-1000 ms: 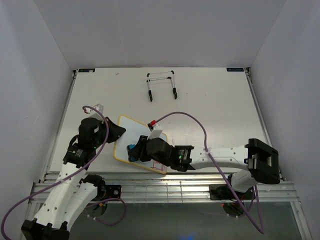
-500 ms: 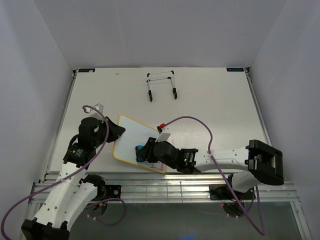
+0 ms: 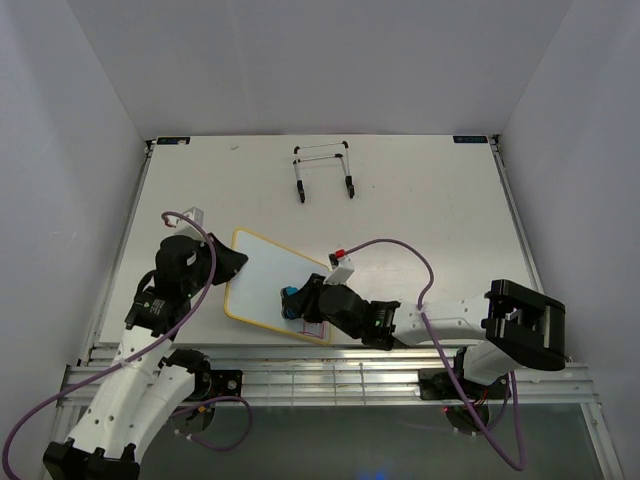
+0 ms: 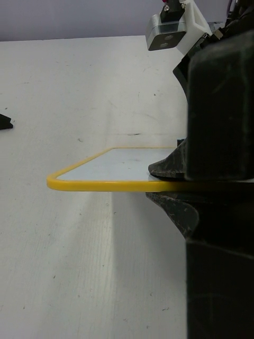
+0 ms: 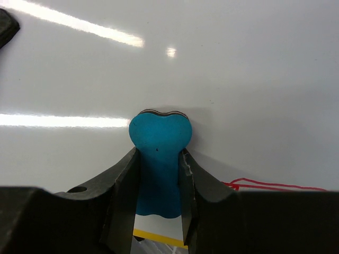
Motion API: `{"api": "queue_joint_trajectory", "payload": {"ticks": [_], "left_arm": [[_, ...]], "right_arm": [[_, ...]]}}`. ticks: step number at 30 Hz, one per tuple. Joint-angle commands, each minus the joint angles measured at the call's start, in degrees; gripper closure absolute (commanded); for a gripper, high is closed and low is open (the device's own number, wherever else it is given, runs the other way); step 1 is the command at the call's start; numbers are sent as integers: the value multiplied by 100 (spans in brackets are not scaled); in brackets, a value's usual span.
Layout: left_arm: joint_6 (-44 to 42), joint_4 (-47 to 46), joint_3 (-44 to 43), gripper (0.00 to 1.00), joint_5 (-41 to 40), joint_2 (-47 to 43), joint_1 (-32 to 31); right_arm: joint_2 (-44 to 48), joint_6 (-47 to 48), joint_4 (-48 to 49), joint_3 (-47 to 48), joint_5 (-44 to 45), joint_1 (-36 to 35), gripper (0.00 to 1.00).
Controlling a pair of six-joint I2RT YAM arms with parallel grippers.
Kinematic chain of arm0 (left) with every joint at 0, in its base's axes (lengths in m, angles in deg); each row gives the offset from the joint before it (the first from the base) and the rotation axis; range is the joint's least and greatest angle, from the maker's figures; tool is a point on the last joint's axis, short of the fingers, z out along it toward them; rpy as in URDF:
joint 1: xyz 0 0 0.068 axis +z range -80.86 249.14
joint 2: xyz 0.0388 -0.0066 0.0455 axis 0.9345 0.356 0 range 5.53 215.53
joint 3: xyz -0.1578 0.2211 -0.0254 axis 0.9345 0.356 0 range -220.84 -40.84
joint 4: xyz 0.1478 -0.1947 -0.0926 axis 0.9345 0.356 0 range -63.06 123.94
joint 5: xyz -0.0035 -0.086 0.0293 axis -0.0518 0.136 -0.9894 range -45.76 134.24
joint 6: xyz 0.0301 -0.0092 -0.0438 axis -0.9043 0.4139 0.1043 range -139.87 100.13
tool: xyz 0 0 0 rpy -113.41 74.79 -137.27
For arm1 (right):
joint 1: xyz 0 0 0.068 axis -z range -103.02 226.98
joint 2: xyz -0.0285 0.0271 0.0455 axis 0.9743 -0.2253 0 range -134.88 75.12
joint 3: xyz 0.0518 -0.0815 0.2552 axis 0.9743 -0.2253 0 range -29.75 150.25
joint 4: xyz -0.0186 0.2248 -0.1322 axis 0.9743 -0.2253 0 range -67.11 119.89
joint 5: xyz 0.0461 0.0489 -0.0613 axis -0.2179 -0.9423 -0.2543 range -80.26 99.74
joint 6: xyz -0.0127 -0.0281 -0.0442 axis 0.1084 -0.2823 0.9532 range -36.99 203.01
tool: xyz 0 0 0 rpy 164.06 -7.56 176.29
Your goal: Erase the whiteboard
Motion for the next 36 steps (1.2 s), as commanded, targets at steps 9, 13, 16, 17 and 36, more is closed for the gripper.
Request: {"api": "queue_joint_trajectory", "payload": {"ticks": [9,13,16,17,36], "left_arm": [[-302,386,-87,100,-763,-27,-161],[-294,395,-87,100,-765,-36,-161],[-285,395,-78,100,-738,-18,-161],[-285,395,-87,100,-738,-9,-161],[-285,404,-78,100,-799,17,-161]], "right_arm": [[-704,15,-1916,-1026,-1039,-140,92],[-520,68,-1898,-1193,-1197,-140,92],[-353,252,-1924,-1089,-1329,-140,92],[-204,296,-1950,-1010,-1373,-149,92],[237,937,-984,634,-1294,-456,92]]}}
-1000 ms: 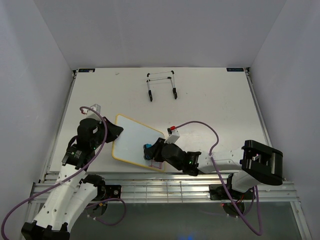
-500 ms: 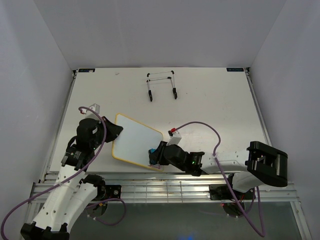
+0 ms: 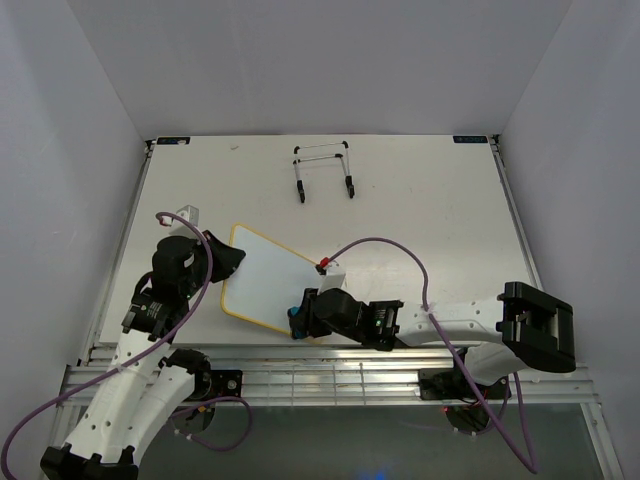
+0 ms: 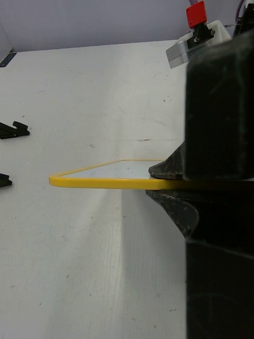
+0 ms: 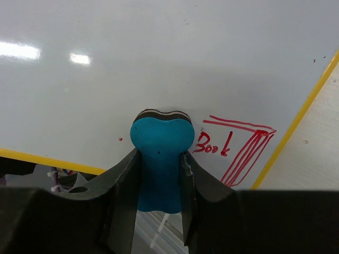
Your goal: Erase the whiteboard
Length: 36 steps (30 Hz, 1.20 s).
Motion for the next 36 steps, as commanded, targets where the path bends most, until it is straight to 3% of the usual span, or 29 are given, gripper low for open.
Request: {"api": "queue_joint_trajectory", "payload": {"ticks": [1,15,30,36], "left_arm": [[-396,430,33,100,-509,161,-83],[-80,702,-28,100,-1431,205,-91],[-9,729,-37,100,-1546,170,-91],[-10,729,-28,100,-1520,205,-91]], "right_arm": [[-194,238,614,350,-634,-242,92],[-422,1092,878,720,-941,-76,92],[-773,345,1378,-1414,-1178,522,92],[-1186,344,1546,-1636,-1205,689,92]]}}
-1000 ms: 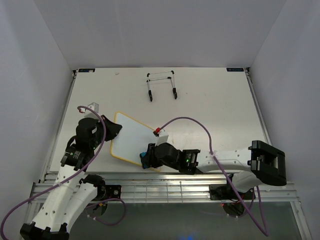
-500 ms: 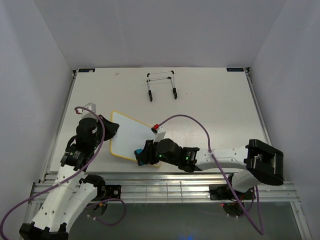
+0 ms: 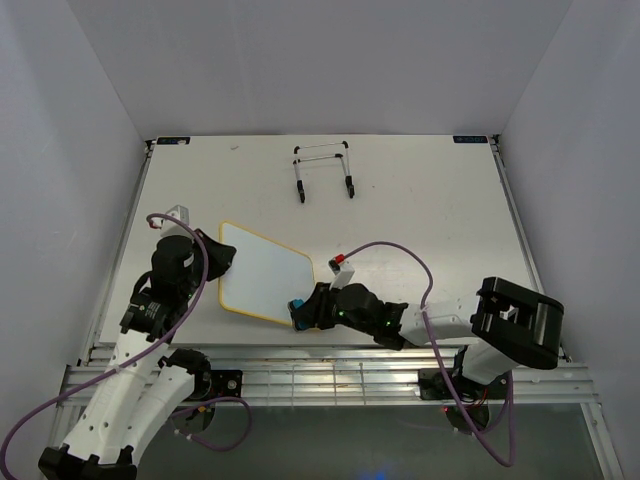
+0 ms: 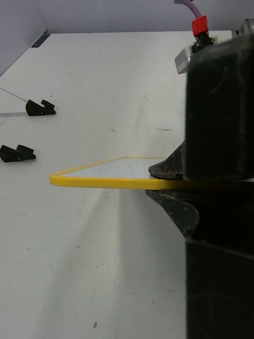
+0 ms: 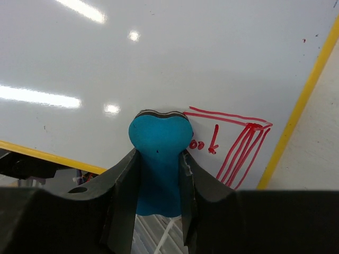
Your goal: Erase the whiteboard
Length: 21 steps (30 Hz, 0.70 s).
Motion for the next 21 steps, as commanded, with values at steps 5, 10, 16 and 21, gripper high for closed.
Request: {"api": "queue_joint_trajectory", "payload": {"ticks": [5,10,16,21], "left_arm": [[-287,547,83,100,-652,225,-19],[-314,521,83,100,-590,286,-19],[-349,495,83,100,-520,401,-19],[-366,468,92,100,-476,418,-19]], "right_arm": [[-1055,275,-1234,-302,-441,137,92],[-986,345,-1374,-407,-520,357,92],[-853,574,-1665,-496,-459,577,92],[-836,740,-1542,-356,-652,595,92]]}}
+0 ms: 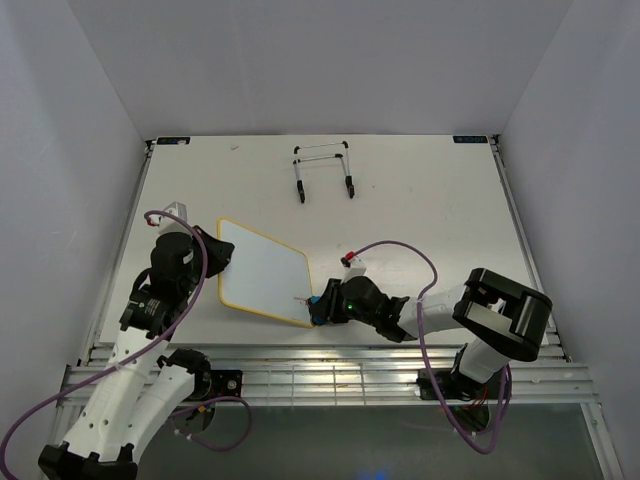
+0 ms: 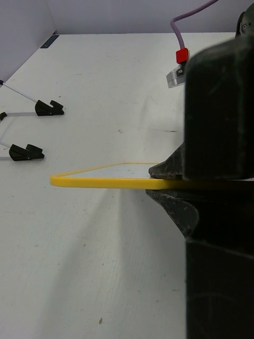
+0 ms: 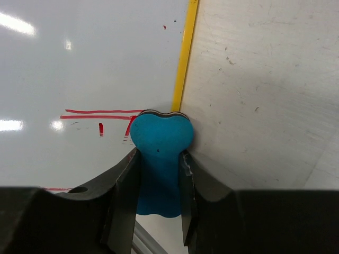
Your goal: Erase the whiteboard
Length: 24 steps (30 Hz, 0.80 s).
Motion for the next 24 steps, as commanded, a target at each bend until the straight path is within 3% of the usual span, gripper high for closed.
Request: {"api": "queue_joint_trajectory", "payload": {"ticks": [1,14,18,24], "left_arm": [[-410,481,238,100,-316,294,-56],[-463,411,265,100,-158,382,-56],[-463,411,273,100,-167,347,-56],[-463,411,265,100,-158,347,-56]], "right_arm": [[-346,551,-1505,-27,-514,-144,92],[665,876,-1892,1888,-892,-390,92],[376,1025,-2085,2048,-822,-364,92],[-275,1052,-2356,1477,-814,-5,92]]}}
